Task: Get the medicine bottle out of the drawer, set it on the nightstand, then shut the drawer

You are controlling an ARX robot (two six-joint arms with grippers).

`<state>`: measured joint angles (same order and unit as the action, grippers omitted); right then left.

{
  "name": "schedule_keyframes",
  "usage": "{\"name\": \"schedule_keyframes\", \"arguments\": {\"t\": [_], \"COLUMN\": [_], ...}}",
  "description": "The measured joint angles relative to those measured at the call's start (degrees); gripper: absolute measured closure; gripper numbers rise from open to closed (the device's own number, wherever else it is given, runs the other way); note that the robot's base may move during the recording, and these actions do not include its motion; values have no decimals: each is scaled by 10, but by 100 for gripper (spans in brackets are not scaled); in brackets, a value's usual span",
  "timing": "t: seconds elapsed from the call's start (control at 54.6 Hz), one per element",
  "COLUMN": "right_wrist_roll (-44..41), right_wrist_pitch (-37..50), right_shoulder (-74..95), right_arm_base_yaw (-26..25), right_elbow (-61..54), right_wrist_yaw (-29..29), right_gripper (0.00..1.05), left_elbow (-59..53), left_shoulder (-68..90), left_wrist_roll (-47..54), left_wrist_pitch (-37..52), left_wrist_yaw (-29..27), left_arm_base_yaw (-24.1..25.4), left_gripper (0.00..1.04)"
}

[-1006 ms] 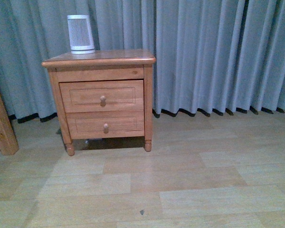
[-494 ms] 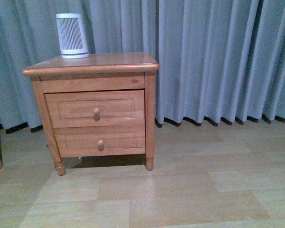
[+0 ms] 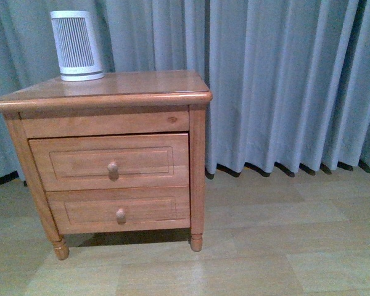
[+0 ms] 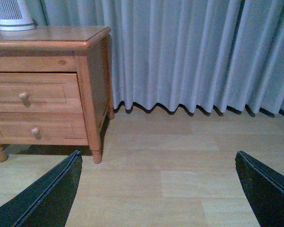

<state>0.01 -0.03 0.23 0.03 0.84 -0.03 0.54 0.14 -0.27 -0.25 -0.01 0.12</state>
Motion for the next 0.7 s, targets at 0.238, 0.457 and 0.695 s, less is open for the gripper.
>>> {"name": "schedule_keyframes", "arguments": {"t": [0.238, 0.457, 0.695], "right_wrist_roll": [0, 0, 0], "right_wrist_pitch": [0, 0, 0], "right_shoulder": [0, 0, 0], "right_arm_base_yaw": [0, 0, 0], "right_elbow": [0, 0, 0], "right_wrist_yaw": [0, 0, 0], "right_gripper": [7, 7, 7], "left_elbow": [0, 0, 116], "left_shoulder": [0, 0, 231], "left_wrist_roll": [0, 0, -115], "left_wrist_pitch": [0, 0, -23], "left_wrist_yaw": [0, 0, 208], "left_arm_base_yaw": [0, 0, 65], "left_gripper": [6, 6, 6]}}
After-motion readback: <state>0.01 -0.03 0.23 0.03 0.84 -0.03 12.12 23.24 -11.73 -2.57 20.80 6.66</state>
